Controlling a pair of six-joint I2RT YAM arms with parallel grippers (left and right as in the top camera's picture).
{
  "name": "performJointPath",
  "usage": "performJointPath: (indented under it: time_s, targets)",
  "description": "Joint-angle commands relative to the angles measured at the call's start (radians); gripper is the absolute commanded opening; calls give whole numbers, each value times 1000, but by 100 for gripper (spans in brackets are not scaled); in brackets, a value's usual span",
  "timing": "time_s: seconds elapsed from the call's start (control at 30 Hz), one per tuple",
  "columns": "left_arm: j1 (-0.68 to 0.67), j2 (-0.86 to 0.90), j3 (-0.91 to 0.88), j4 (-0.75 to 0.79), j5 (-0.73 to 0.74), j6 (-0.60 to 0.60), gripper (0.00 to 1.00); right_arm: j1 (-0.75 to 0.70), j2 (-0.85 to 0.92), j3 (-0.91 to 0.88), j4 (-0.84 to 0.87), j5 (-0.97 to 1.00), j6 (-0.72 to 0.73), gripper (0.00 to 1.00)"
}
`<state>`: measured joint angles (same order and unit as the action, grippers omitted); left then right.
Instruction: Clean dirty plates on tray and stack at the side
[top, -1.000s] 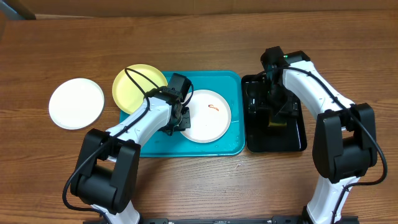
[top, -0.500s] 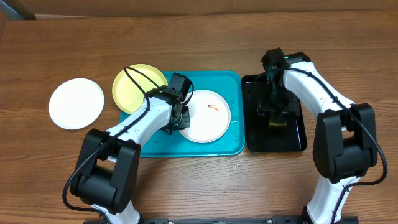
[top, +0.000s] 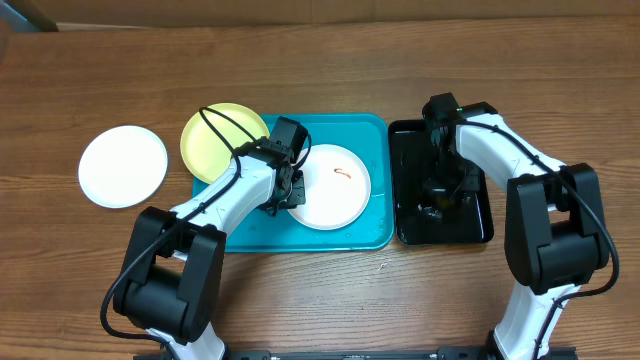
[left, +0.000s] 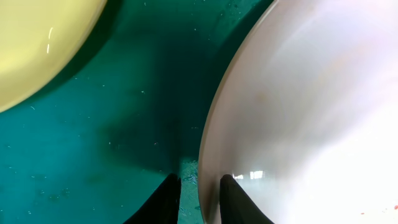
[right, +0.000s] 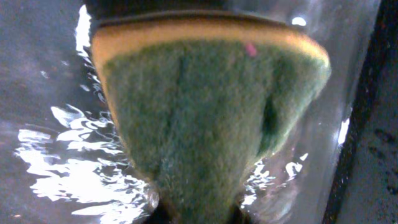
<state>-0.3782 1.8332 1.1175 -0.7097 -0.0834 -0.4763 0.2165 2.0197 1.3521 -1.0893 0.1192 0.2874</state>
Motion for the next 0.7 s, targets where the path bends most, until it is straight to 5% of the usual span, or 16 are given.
performJointPath:
  time_s: [0.0, 0.03, 0.07, 0.13, 0.23, 0.3, 0.5, 0.57, 0.6, 0.67]
  targets:
    - [5, 11, -5, 0, -17, 1, 24, -3, -22, 1, -19, -47, -21, 4]
    - [5, 11, -5, 0, -18, 1, 24, -3, -22, 18, -43, -71, -59, 14]
    - [5, 11, -5, 1, -18, 1, 25, -3, -22, 26, -50, -68, -60, 42]
    - [5, 11, -5, 1, -18, 1, 26, -6, -22, 39, -39, -68, -60, 70]
    - [5, 11, -5, 1, -18, 1, 26, -22, -22, 41, 25, -54, -59, 91]
    - [5, 11, -5, 1, -18, 1, 26, -37, -21, 40, 64, -38, -58, 93]
    - [5, 11, -5, 1, -23, 5, 27, -70, -20, 36, 149, -76, -48, 89]
    - [5, 11, -5, 1, -23, 5, 27, -70, -20, 27, 176, -126, -48, 77]
    - [5, 11, -5, 1, -23, 5, 26, -69, -20, 26, 183, -137, -48, 59]
    - [5, 11, -5, 3, -22, 5, 26, -65, -20, 26, 192, -150, -48, 5]
